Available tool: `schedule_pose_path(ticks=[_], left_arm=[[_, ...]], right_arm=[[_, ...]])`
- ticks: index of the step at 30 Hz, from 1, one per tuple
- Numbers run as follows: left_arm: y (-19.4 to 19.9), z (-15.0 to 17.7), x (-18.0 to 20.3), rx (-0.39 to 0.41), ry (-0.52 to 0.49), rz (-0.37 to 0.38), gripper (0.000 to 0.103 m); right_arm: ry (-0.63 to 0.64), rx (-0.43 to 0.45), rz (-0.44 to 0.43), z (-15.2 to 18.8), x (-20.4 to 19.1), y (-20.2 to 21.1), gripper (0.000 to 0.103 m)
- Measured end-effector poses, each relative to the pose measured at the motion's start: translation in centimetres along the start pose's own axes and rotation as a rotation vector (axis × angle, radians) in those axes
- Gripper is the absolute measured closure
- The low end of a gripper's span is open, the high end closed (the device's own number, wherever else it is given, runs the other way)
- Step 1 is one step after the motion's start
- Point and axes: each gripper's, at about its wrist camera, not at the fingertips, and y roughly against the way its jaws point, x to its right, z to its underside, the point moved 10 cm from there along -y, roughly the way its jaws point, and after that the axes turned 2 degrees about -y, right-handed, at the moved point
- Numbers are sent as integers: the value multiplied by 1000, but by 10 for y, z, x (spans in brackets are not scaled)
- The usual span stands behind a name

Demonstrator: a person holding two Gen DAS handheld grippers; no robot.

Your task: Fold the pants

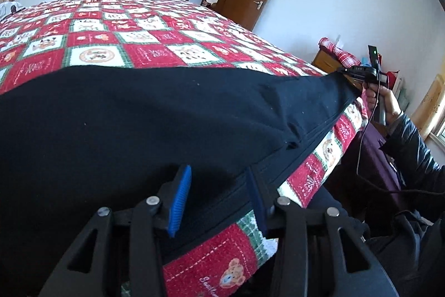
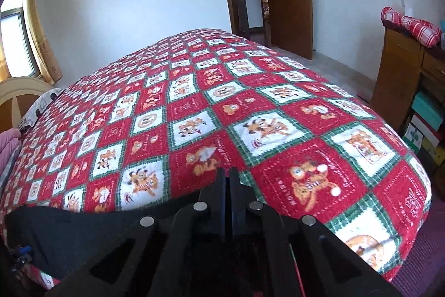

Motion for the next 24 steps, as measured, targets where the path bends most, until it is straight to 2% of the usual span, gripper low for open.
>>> schedule_pose_path(ticks=[4, 8, 10, 11, 13, 15, 19, 22, 24], left_arm=[[-1, 0, -1, 11, 9, 1, 59], [0, 1, 1, 20, -7, -17, 59], [2, 2, 2, 19, -27, -38, 59], [3, 2, 3, 17, -39, -49, 59], [6, 3, 4, 16, -63, -72, 55], [9, 3, 5, 24, -85, -102, 49], [8, 0, 8, 30, -101, -105, 47], [6, 2, 6, 24, -104, -111, 47], [6, 2, 3, 27, -93, -115, 47]], right_arm=[[-3, -13, 16, 1, 3, -7, 101], [33, -111, 72, 13, 13, -26, 99], [41, -102, 151, 15, 25, -25, 98], [35, -98, 167, 16, 30, -22, 96], [-5, -82, 173, 20, 38, -9, 86], [-20, -48, 167, 24, 38, 13, 61], [-10, -31, 85, 46, 12, 54, 60], [-26, -75, 57, 61, 6, 59, 60], [-86, -117, 40, 70, 12, 54, 60]])
